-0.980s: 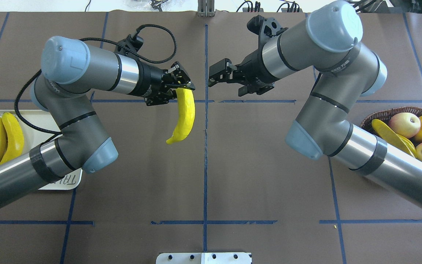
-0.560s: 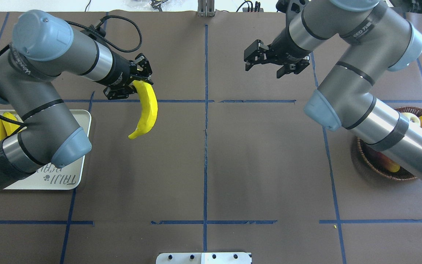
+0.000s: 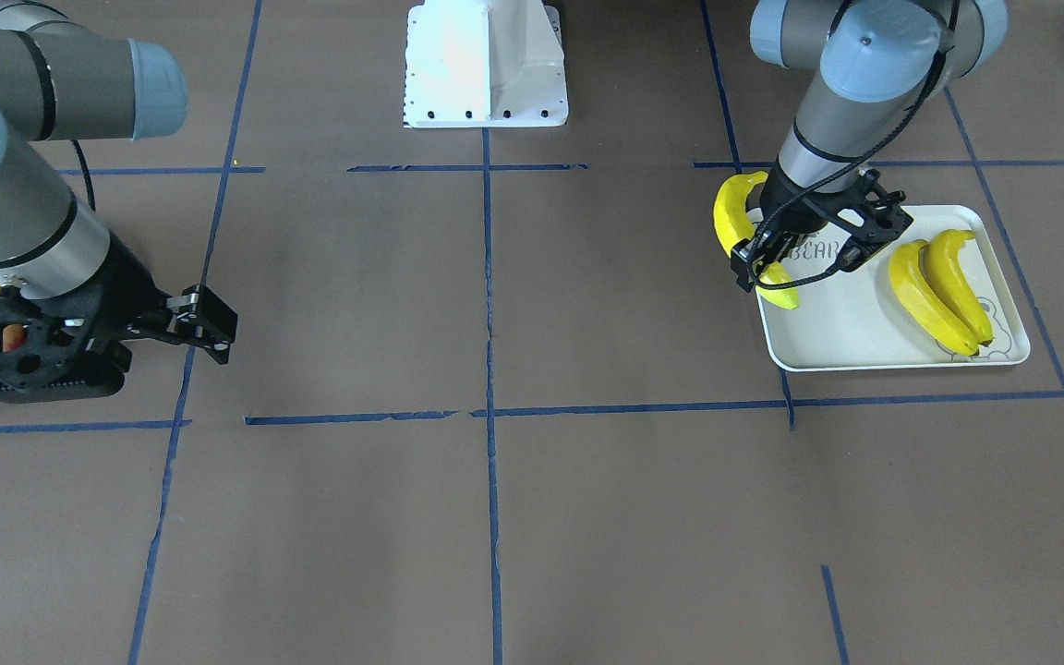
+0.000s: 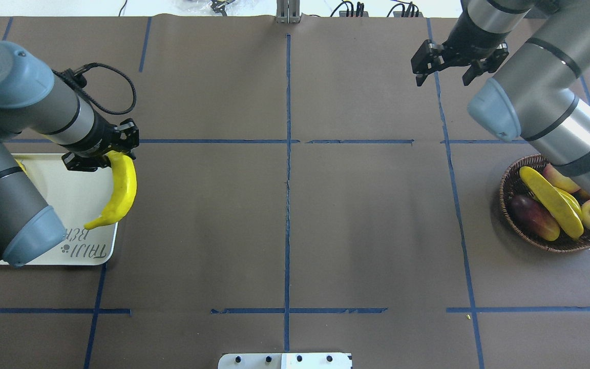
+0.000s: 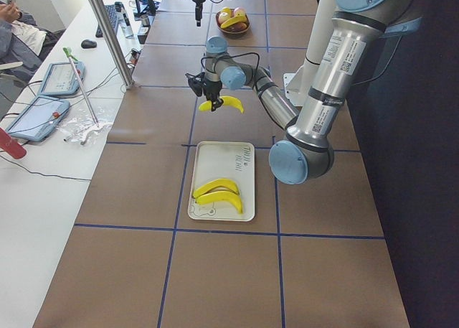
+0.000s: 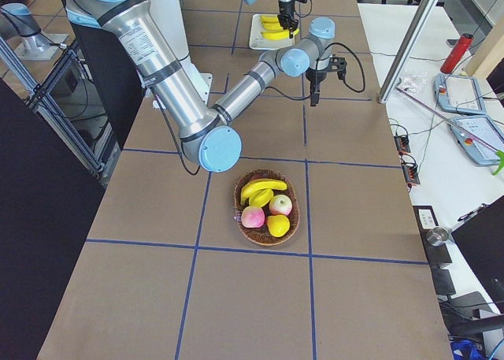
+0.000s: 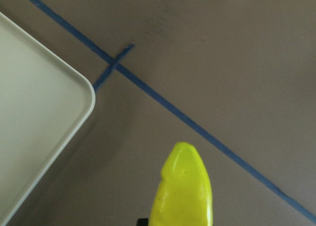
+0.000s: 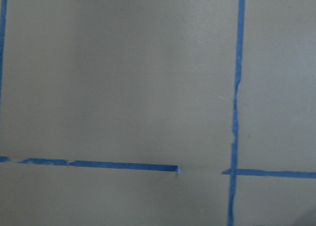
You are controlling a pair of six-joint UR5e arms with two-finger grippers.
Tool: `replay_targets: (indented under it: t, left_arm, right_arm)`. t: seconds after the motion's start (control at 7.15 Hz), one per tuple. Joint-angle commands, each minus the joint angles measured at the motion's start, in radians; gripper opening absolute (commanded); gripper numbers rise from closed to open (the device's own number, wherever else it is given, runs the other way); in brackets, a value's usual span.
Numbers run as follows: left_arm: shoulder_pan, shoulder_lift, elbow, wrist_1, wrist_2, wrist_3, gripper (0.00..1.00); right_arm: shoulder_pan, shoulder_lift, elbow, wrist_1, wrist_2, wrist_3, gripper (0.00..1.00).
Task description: Transfer all bananas from basket to plate
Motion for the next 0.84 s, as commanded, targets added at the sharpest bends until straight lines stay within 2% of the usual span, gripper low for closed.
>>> replay_targets:
  t: [0.0, 0.14, 0.7]
  left_arm:
    - [-0.005, 0.13, 0.004, -0.014, 0.0, 0.166, 0.0]
    - [-0.008, 0.159, 0.015, -0.046, 0.0, 0.168, 0.0]
    - [-0.079, 0.176, 0.254, -0.374, 0.0, 0.156, 0.05]
  right_arm:
    - [0.092, -0.056, -0.001, -0.032, 0.0, -0.218, 1.0]
    - [0.096, -0.059, -0.001, -0.032, 0.0, -0.228, 1.0]
    - [0.094, -0.057, -0.001, -0.032, 0.002, -0.228, 1.0]
